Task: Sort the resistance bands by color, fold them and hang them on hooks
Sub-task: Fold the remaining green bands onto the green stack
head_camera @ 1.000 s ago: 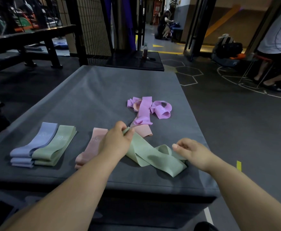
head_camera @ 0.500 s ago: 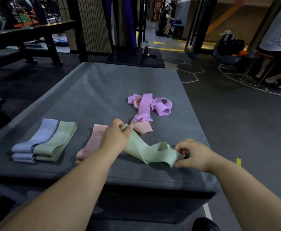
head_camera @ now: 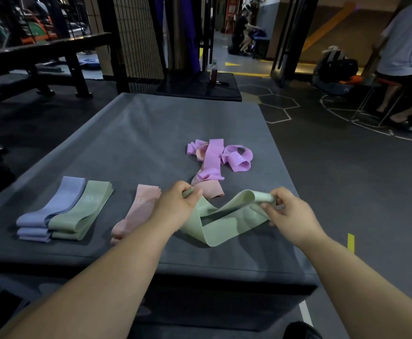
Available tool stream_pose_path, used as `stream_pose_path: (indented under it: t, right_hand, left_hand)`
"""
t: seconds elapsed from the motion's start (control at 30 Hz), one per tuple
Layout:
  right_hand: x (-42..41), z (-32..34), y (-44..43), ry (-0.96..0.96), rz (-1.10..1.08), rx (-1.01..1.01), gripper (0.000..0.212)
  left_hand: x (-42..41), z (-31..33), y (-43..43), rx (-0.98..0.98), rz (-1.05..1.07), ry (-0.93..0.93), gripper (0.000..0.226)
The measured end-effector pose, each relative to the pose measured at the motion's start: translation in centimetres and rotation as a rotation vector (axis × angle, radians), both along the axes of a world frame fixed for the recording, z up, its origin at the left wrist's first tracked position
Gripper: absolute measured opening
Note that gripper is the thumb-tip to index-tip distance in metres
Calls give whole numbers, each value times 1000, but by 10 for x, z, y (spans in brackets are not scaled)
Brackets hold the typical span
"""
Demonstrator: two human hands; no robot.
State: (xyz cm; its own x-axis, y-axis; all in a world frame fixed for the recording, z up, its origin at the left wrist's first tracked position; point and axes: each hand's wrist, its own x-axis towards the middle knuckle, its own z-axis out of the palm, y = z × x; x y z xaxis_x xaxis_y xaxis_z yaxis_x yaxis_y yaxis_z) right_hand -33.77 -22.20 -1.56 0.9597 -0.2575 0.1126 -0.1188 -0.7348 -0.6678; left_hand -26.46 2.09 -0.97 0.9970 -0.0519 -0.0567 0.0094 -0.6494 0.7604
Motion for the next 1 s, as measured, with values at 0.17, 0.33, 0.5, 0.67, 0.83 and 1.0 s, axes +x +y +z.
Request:
stream_pose_path:
  t: [0.17,0.33,0.5,0.67,0.83,1.0]
  right_hand:
    - [-1,3,1,8,-18,30,13]
    - [2,-2,-4,65,-49,-2,14]
    - [2,-7,-7,182,-29,-22,20]
    - [3,-4,-6,229,-10,-46,23]
    - [9,-10,-11,190,-116,5,17]
    - [10,-13,-9,257,-146,-49,44]
  left_hand:
    - [-1,0,1,-42,-2,-8,29]
    - [2,-3,2,-95,16,2,28]
    - [2,-2,2,-163,27,33,26]
    - [4,0,3,-210,22,115,23]
    - [2,1,3,-213,28,121,29]
    - [0,3,2,-237,33,92,25]
